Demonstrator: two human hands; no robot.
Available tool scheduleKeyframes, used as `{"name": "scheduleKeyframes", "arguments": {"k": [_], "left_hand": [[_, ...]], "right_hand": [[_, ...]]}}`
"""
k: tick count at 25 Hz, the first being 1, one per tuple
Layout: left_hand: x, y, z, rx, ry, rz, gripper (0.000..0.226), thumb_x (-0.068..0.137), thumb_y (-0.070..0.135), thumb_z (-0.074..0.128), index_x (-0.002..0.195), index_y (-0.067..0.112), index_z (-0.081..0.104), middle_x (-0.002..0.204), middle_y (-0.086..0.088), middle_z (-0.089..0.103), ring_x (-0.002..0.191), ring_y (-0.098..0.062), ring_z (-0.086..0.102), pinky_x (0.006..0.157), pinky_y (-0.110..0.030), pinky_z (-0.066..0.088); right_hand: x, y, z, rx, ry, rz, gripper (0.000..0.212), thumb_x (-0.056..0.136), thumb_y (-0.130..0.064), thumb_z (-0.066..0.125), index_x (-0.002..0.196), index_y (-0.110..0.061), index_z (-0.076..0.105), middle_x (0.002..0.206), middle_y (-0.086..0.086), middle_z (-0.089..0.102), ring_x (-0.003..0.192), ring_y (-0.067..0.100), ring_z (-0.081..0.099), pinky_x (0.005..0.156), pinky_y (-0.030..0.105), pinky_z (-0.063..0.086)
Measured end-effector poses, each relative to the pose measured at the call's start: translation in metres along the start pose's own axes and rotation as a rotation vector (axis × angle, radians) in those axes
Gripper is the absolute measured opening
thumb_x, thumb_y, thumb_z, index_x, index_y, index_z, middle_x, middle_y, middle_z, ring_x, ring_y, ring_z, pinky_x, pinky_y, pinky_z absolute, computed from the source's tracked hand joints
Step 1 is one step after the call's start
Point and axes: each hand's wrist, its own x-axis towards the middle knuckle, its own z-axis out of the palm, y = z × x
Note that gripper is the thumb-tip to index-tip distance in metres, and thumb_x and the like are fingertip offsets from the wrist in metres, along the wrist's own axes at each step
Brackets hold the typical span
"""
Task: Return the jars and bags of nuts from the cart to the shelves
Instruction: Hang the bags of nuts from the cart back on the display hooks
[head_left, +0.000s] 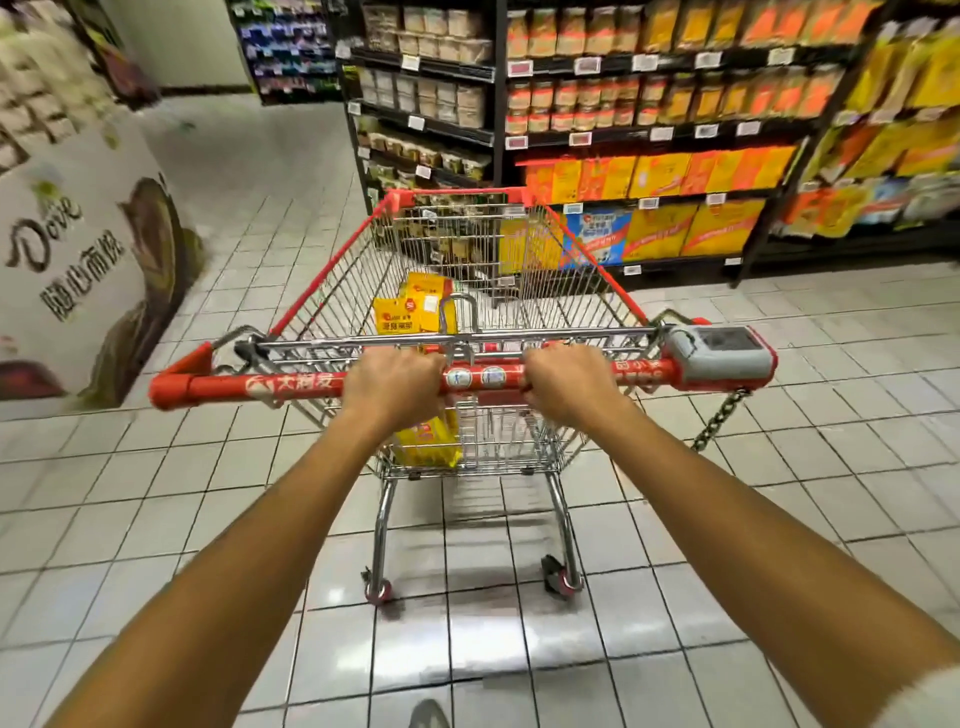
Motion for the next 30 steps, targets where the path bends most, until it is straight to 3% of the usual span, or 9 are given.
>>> {"name": "scheduleKeyframes", "arguments": {"k": [4,7,10,13,17,21,24,26,30], "left_hand": [[-0.020,0.036,-0.013,0.037,0.025,0.025,0.035,0.087,0.055,0.048,0.096,0.023,0.059,0.055,0.009,0.042,0.055,-0.020,0.051,0.052,-0.025,0.036],[-0.031,0.066,-0.021,0.027,0.051,0.067,0.034,0.087,0.056,0.048,0.094,0.024,0.059,0.051,0.011,0.030,0.051,-0.017,0.046,0.051,-0.024,0.035],[-0.032,0.088,-0.028,-0.009,0.062,0.098,0.034,0.086,0.054,0.050,0.093,0.023,0.060,0.054,0.011,0.035,0.052,-0.017,0.047,0.051,-0.023,0.035],[-0.029,0.104,-0.035,-0.018,0.078,0.132,0.031,0.085,0.050,0.051,0.094,0.022,0.061,0.063,0.006,0.052,0.055,-0.019,0.049,0.053,-0.025,0.036],[-0.016,0.128,-0.044,-0.028,0.092,0.186,0.031,0.085,0.050,0.051,0.091,0.022,0.061,0.057,0.008,0.047,0.053,-0.017,0.043,0.055,-0.025,0.033],[0.014,0.150,-0.050,-0.048,0.067,0.236,0.031,0.085,0.050,0.052,0.092,0.021,0.062,0.058,0.007,0.045,0.055,-0.020,0.049,0.055,-0.026,0.034],[0.050,0.173,-0.055,-0.050,0.064,0.264,0.031,0.084,0.051,0.051,0.091,0.023,0.064,0.073,0.002,0.064,0.065,-0.024,0.063,0.055,-0.027,0.034],[0.080,0.189,-0.057,-0.060,0.054,0.283,0.031,0.084,0.051,0.052,0.091,0.023,0.063,0.077,0.001,0.067,0.069,-0.024,0.065,0.056,-0.027,0.035],[0.148,0.222,-0.058,-0.080,0.053,0.302,0.035,0.083,0.055,0.053,0.088,0.021,0.062,0.064,0.001,0.058,0.062,-0.026,0.059,0.055,-0.028,0.035]], "right_hand": [[-0.049,0.015,-0.002,-0.022,0.012,0.009,0.020,0.090,-0.031,0.055,0.096,-0.012,0.055,0.058,-0.006,0.032,0.066,0.021,0.050,0.068,0.034,0.053],[-0.084,0.029,-0.004,-0.020,-0.003,0.044,0.018,0.090,-0.029,0.054,0.095,-0.012,0.054,0.058,-0.006,0.033,0.064,0.020,0.051,0.064,0.031,0.050],[-0.110,0.042,-0.004,-0.040,0.008,0.086,0.013,0.090,-0.026,0.054,0.092,-0.014,0.054,0.057,-0.006,0.036,0.058,0.018,0.049,0.055,0.028,0.042],[-0.128,0.053,-0.005,-0.065,0.001,0.123,0.014,0.089,-0.028,0.054,0.089,-0.014,0.053,0.055,-0.006,0.035,0.056,0.018,0.048,0.053,0.028,0.040],[-0.142,0.076,-0.006,-0.074,0.002,0.150,0.015,0.088,-0.029,0.053,0.090,-0.014,0.054,0.053,-0.006,0.032,0.055,0.020,0.049,0.052,0.029,0.041],[-0.144,0.108,-0.007,-0.086,-0.013,0.193,0.019,0.088,-0.033,0.052,0.092,-0.014,0.054,0.053,-0.007,0.031,0.054,0.021,0.048,0.052,0.027,0.040],[-0.137,0.144,-0.005,-0.089,-0.020,0.231,0.021,0.088,-0.032,0.054,0.093,-0.012,0.055,0.054,-0.006,0.028,0.057,0.022,0.046,0.054,0.029,0.042],[-0.129,0.173,-0.003,-0.105,-0.033,0.262,0.020,0.088,-0.031,0.054,0.092,-0.011,0.055,0.054,-0.006,0.029,0.057,0.022,0.046,0.054,0.029,0.042],[-0.101,0.241,0.007,-0.123,-0.023,0.317,0.018,0.086,-0.030,0.058,0.089,-0.013,0.055,0.054,-0.007,0.034,0.051,0.016,0.044,0.049,0.026,0.039]]}}
